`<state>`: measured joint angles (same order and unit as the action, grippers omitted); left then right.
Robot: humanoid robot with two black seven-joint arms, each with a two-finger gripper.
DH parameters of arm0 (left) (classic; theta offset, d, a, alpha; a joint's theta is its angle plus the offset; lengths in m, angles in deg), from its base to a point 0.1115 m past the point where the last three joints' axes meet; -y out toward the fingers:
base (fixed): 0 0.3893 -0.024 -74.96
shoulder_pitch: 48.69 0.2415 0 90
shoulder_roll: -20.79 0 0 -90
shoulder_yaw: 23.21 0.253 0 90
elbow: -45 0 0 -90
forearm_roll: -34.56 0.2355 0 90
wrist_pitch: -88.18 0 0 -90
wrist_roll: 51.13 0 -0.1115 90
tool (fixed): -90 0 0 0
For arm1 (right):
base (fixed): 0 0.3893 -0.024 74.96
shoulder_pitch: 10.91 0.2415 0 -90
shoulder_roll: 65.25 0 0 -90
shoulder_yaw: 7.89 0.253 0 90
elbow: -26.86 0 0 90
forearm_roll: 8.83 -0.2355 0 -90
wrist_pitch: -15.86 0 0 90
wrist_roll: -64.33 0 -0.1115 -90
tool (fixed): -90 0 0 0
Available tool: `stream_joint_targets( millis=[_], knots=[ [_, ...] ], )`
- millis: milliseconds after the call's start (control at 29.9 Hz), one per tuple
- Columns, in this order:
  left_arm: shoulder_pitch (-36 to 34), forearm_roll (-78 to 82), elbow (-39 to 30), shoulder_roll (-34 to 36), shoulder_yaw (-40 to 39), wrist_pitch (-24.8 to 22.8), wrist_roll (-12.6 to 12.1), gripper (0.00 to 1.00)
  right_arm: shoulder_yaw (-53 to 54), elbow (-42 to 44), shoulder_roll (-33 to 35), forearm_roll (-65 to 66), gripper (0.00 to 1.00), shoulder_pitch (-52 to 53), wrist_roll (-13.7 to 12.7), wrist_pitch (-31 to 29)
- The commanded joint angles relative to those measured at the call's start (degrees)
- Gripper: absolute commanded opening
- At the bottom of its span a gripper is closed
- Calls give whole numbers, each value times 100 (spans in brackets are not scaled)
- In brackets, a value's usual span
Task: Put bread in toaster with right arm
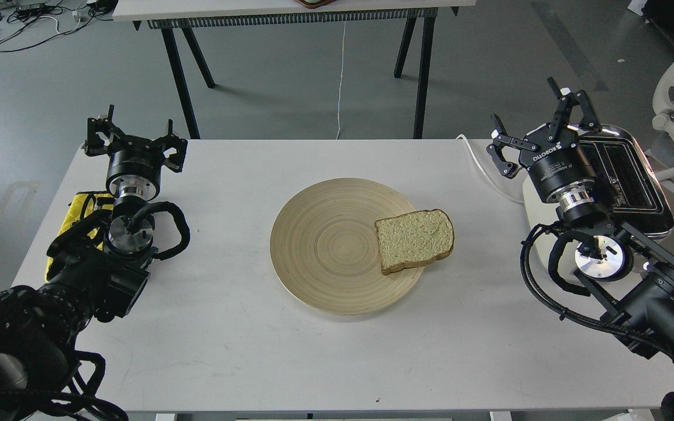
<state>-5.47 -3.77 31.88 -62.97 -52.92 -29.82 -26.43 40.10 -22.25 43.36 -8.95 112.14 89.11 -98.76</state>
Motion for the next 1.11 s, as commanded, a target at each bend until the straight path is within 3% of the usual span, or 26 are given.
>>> stream_joint_targets(
  millis=[0, 335, 402, 536, 703, 804, 938, 1072],
  knots=[
    [-7, 0, -7, 0, 0, 0, 0, 100, 0, -2, 2, 4, 98, -1, 9, 18],
    [2, 0, 2, 0, 0, 0, 0, 100, -114, -54, 63, 171, 98, 174, 9, 236],
    [-7, 0, -7, 0, 0, 0, 0, 100, -211, -107, 72, 381, 98, 323, 9, 674],
    [2, 0, -7, 0, 0, 0, 0, 100, -571, -405, 81, 1320, 98, 666, -43, 2097],
    [2, 0, 2, 0, -9, 0, 0, 100, -1291, -985, 151, 3112, 98, 895, -675, 3987],
    [-7, 0, 2, 0, 0, 0, 0, 100, -1625, -1091, 151, 4219, 98, 887, -1018, 4779],
    [-7, 0, 2, 0, 0, 0, 0, 100, -2108, -1109, 186, 5021, 98, 764, -1353, 5261],
    [-7, 0, 2, 0, 0, 0, 0, 100, -2662, -1092, 335, 5049, 98, 606, -1371, 5261]
  ],
)
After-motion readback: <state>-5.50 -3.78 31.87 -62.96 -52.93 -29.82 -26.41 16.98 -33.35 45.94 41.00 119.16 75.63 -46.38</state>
